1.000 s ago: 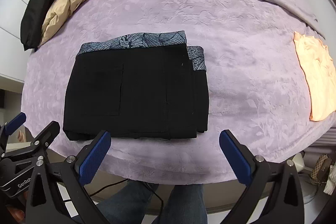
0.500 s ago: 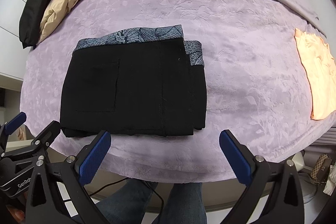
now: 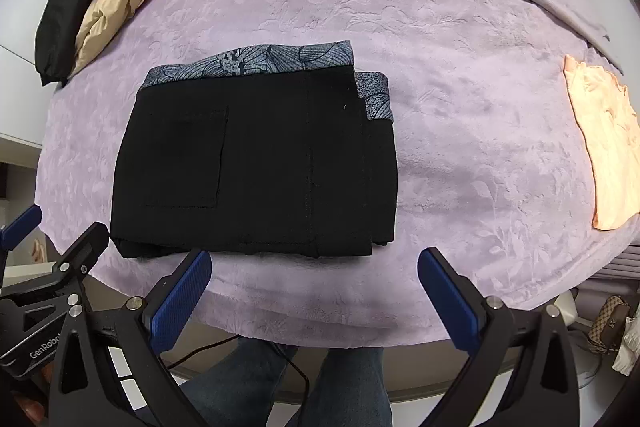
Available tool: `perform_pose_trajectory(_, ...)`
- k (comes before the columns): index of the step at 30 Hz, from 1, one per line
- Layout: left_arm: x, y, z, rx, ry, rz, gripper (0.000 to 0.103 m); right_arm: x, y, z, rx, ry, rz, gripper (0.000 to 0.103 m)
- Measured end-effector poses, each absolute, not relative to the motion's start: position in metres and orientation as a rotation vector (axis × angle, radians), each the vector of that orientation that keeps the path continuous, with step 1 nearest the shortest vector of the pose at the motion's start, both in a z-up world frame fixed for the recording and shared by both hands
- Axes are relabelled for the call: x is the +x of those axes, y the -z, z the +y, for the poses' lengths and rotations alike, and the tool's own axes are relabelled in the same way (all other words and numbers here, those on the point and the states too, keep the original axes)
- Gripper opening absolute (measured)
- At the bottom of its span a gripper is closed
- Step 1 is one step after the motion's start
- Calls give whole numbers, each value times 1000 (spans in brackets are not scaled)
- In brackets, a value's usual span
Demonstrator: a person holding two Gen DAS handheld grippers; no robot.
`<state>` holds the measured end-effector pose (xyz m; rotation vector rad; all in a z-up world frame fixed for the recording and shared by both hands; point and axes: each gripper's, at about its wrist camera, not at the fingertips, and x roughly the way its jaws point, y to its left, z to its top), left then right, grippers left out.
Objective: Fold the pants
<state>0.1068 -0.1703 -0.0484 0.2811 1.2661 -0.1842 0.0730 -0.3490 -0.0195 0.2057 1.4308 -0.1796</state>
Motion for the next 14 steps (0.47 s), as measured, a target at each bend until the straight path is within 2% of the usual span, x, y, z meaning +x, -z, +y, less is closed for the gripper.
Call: perform_pose_trajectory(14, 108, 46, -165, 289, 158, 1236, 103, 74, 24, -347, 204, 166, 1443, 103)
